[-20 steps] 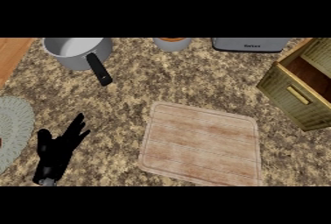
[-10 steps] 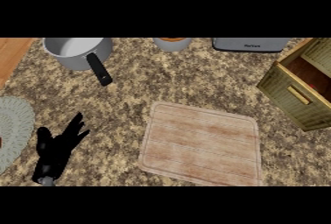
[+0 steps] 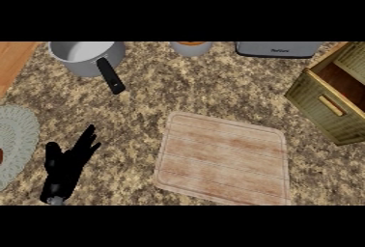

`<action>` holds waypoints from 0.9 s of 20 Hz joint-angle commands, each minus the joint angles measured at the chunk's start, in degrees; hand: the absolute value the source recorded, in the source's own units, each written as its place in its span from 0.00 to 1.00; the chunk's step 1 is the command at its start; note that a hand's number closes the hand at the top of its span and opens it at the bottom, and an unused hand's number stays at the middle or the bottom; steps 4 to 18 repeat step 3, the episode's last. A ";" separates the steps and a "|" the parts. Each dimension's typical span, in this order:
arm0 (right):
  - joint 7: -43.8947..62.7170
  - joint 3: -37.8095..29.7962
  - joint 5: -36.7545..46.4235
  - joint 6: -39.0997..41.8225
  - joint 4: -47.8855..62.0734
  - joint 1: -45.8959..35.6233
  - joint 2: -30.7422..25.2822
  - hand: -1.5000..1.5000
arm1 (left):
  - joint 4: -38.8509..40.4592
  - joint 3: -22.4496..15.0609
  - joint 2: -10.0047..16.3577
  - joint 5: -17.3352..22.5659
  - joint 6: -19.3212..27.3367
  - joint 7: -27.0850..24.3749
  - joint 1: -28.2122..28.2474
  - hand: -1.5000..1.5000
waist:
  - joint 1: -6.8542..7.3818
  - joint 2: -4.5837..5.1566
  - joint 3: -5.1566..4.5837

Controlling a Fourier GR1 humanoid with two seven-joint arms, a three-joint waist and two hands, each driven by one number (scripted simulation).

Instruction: Pick the tomato from the cutting board and place it in the basket

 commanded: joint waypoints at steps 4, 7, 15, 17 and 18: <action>-0.44 -2.33 -0.38 4.37 6.22 -0.14 -7.32 0.00 | 1.64 0.39 0.87 0.73 -1.16 2.33 2.24 0.50 | 0.37 1.01 -0.28; -0.44 -2.33 -0.38 4.37 6.22 -0.14 -7.32 0.00 | 1.64 0.39 0.87 0.73 -1.16 2.33 2.24 0.50 | 0.37 1.01 -0.28; -0.44 -2.33 -0.38 4.37 6.22 -0.14 -7.32 0.00 | 1.64 0.39 0.87 0.73 -1.16 2.33 2.24 0.50 | 0.37 1.01 -0.28; -0.44 -2.33 -0.38 4.37 6.22 -0.14 -7.32 0.00 | 1.64 0.39 0.87 0.73 -1.16 2.33 2.24 0.50 | 0.37 1.01 -0.28; -0.44 -2.33 -0.38 4.37 6.22 -0.14 -7.32 0.00 | 1.64 0.39 0.87 0.73 -1.16 2.33 2.24 0.50 | 0.37 1.01 -0.28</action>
